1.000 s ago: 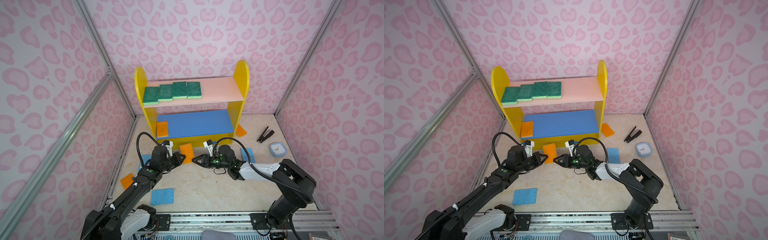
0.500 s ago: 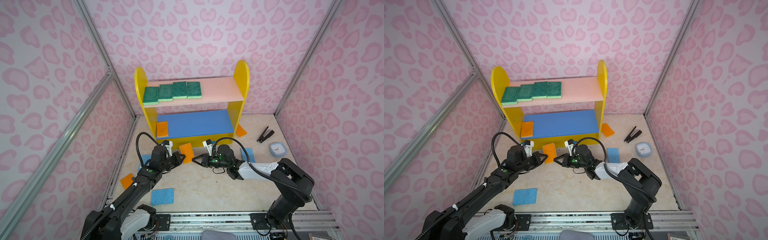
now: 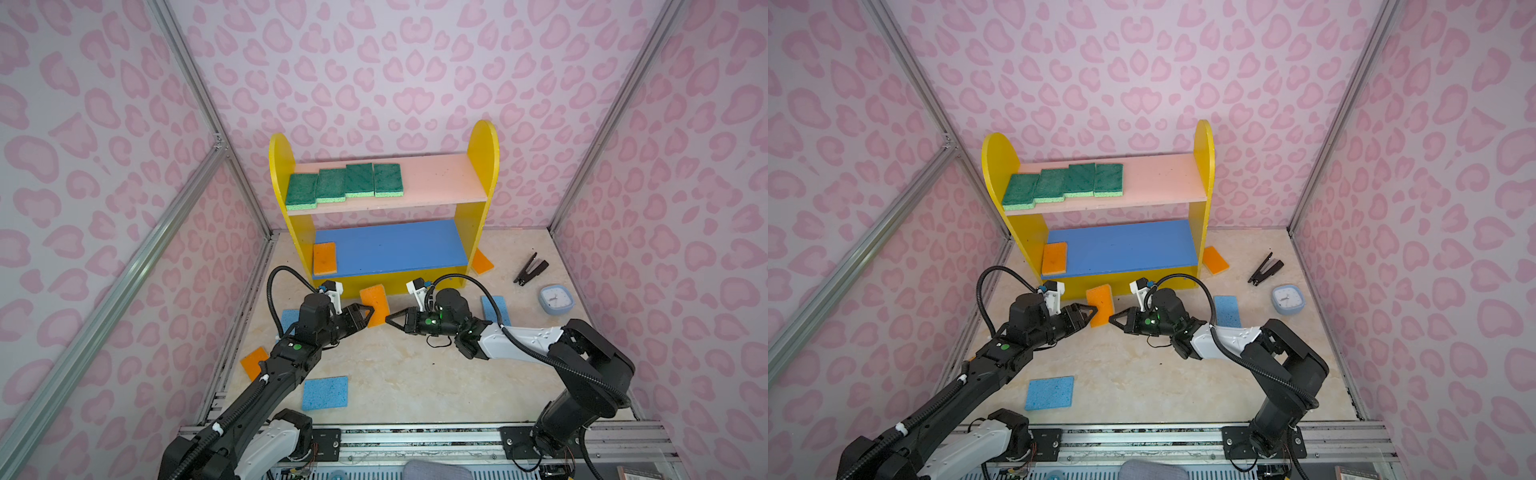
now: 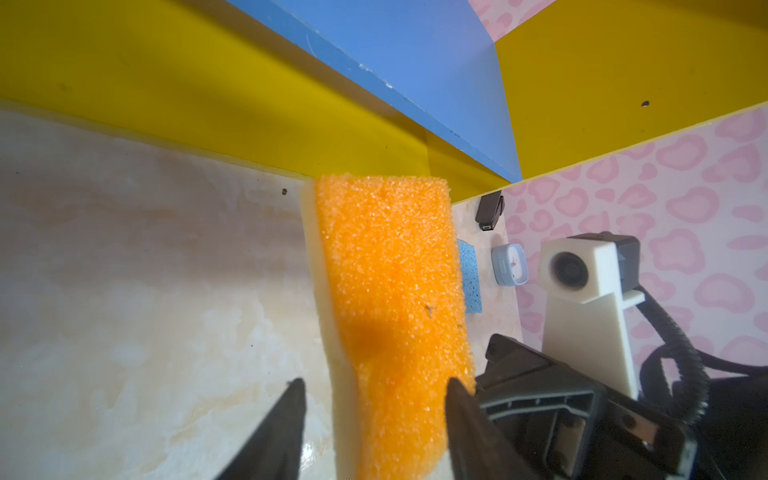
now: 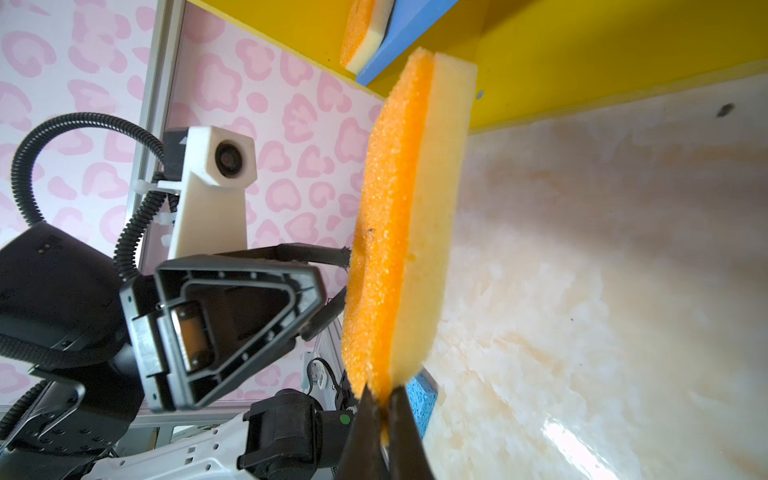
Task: Place and organize the cleaning sponges onto the shelf
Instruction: 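Open the left gripper and carry the sponge with the right gripper to the blue shelf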
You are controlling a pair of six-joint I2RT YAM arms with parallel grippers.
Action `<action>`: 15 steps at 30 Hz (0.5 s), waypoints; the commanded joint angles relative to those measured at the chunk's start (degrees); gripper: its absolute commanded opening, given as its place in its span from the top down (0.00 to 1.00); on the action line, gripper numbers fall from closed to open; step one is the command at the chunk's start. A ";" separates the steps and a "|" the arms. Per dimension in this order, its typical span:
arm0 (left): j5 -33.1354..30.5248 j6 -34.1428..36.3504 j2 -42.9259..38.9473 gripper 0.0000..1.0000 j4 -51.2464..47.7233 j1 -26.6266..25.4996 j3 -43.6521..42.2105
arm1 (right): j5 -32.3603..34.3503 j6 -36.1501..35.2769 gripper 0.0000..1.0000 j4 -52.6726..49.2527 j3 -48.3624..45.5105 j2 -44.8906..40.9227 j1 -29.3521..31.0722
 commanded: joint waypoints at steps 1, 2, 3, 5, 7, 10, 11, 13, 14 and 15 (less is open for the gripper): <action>-1.83 2.25 -2.05 0.07 -1.56 0.06 -0.35 | 0.86 -2.50 1.00 -2.40 -0.18 -1.01 -0.22; -2.36 2.66 -2.64 0.01 -2.29 0.02 -0.31 | 0.90 -2.71 1.00 -2.72 -0.36 -1.30 -0.31; -3.18 3.24 -3.38 0.02 -3.26 0.01 -0.26 | 0.99 -2.81 1.00 -2.85 -0.62 -1.72 -0.44; -5.22 4.42 -4.75 0.02 -5.45 0.04 0.08 | 1.12 -2.72 1.00 -3.02 -1.24 -2.56 -0.73; -7.92 5.46 -7.03 0.02 -7.32 0.04 -0.22 | 1.17 -3.21 1.00 -4.09 -1.54 -3.56 -1.04; -10.73 6.17 -10.84 0.02 -9.59 0.02 -0.79 | 1.60 -4.41 1.00 -6.46 -1.29 -4.97 -1.29; -11.67 6.19 -11.84 0.02 -10.33 -0.01 -0.95 | 1.84 -4.78 1.00 -7.09 -1.18 -5.34 -1.36; -13.99 6.10 -14.48 0.02 -12.18 -0.03 -1.29 | 2.22 -5.43 1.00 -8.29 -0.87 -5.87 -1.49; -14.85 5.99 -15.57 0.02 -12.91 0.01 -1.49 | 2.31 -5.53 1.00 -8.58 -0.61 -6.06 -1.53; -15.76 5.91 -16.80 0.02 -13.72 -0.01 -1.78 | 2.31 -5.78 1.00 -8.92 -0.46 -6.21 -1.62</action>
